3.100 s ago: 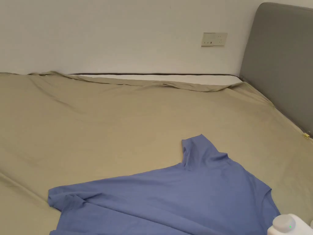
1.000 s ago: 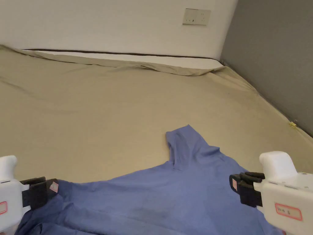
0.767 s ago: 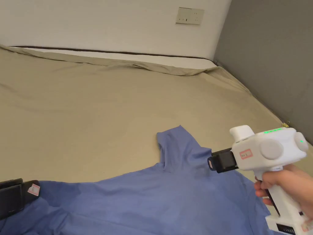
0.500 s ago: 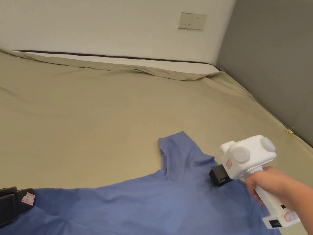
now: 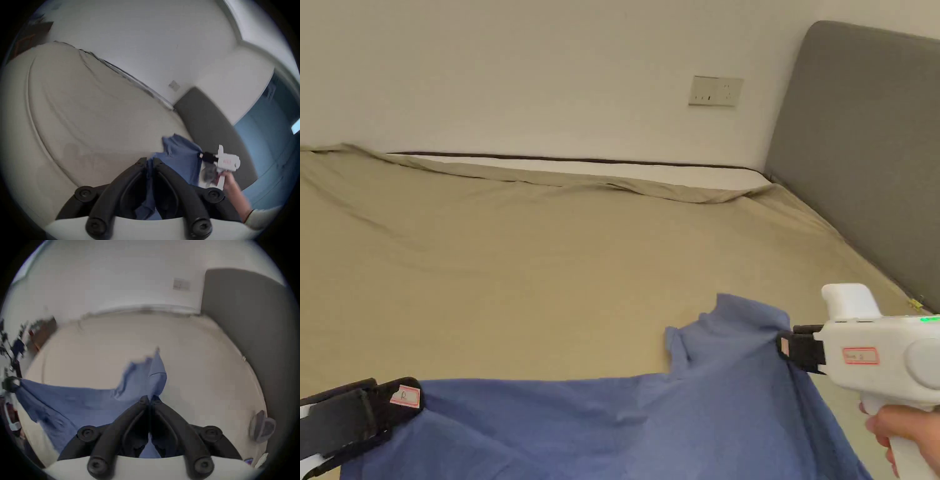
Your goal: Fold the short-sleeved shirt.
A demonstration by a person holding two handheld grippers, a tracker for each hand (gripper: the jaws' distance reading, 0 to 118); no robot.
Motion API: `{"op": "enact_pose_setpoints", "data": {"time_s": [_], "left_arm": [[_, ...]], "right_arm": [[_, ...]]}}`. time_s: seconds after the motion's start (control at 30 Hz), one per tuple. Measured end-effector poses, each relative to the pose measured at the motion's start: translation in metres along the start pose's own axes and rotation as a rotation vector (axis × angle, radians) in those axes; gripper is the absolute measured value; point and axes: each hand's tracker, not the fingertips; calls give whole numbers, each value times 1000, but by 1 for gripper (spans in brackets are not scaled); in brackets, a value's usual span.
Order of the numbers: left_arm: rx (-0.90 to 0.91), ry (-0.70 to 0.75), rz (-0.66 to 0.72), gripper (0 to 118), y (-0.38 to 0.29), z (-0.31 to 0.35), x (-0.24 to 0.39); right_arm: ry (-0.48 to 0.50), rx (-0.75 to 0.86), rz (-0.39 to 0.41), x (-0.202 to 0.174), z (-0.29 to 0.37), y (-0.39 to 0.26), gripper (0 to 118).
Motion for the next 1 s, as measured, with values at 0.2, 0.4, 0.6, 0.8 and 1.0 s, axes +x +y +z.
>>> {"op": "enact_pose_setpoints", "data": {"time_s": [0.2, 0.4, 0.6, 0.8, 1.0], "left_arm": [[100, 34, -142, 4, 76, 69, 34], [211, 127, -195, 4, 159, 117, 72], [263, 153, -247, 4, 248, 141, 122], [336, 249, -312, 4, 336, 134, 152], [384, 335, -347, 4, 400, 116, 158]], "right_arm": [[-103, 247, 162, -46, 164, 62, 3], [-261, 341, 209, -65, 245, 142, 3], [-280, 273, 167, -71, 249, 246, 3], [-306, 184, 121, -95, 222, 342, 3], [-307, 187, 79, -113, 198, 404, 3]]}}
